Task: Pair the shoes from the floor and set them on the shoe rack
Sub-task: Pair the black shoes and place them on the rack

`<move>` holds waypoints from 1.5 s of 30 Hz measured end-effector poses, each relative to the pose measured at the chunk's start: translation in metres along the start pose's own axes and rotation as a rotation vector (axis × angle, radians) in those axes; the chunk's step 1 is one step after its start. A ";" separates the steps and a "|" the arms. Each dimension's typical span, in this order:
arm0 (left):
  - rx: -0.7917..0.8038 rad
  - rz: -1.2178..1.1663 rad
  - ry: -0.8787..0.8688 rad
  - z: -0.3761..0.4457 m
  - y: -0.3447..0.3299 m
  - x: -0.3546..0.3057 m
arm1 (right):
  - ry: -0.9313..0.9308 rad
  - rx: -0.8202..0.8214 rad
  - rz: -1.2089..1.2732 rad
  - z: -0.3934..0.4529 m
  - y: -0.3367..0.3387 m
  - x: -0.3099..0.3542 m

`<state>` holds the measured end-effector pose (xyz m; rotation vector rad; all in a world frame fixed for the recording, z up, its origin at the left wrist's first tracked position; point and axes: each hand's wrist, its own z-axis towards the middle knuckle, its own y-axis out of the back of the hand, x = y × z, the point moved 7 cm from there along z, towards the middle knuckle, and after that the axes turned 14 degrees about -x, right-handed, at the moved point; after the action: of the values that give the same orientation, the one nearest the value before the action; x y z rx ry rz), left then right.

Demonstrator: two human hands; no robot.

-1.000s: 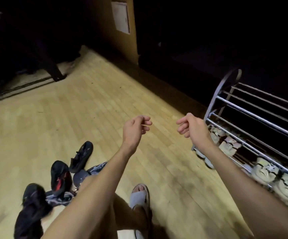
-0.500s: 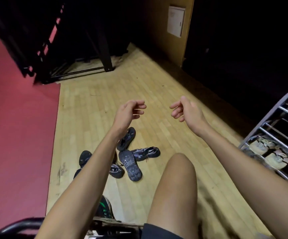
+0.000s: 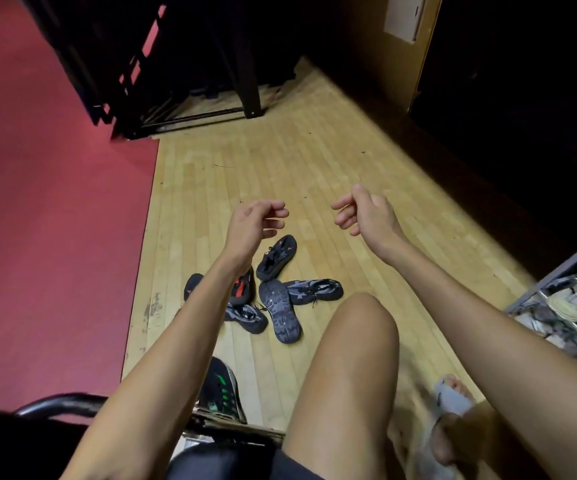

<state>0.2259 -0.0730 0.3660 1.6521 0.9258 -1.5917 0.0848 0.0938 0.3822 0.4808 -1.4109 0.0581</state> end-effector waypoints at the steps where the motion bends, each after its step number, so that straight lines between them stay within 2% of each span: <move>1: -0.012 0.001 0.007 0.003 0.001 0.004 | -0.012 0.001 0.009 0.004 -0.005 -0.003; 9: -0.185 -0.005 0.119 0.033 0.033 0.061 | -0.092 0.146 0.005 0.020 -0.083 -0.048; 17: -0.405 -0.018 0.407 0.056 0.081 0.175 | -0.275 0.256 0.003 0.031 -0.163 -0.110; 21: -0.451 0.008 0.516 0.058 0.096 0.229 | -0.420 0.250 -0.007 0.031 -0.197 -0.155; 27: -0.493 0.115 0.617 0.054 0.118 0.301 | -0.547 0.365 -0.111 0.008 -0.247 -0.238; 36: -0.541 0.285 0.714 0.044 0.162 0.386 | -0.485 0.535 -0.348 0.004 -0.276 -0.286; 39: -0.562 0.294 0.769 0.033 0.180 0.409 | -0.480 0.562 -0.352 -0.002 -0.299 -0.291; 45: -0.677 0.223 0.925 -0.003 0.215 0.455 | -0.600 0.652 -0.332 -0.052 -0.337 -0.315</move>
<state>0.4145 -0.1635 -0.0923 1.8455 1.4417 -0.2140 0.1855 -0.1155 -0.0194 1.3525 -1.8690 0.1125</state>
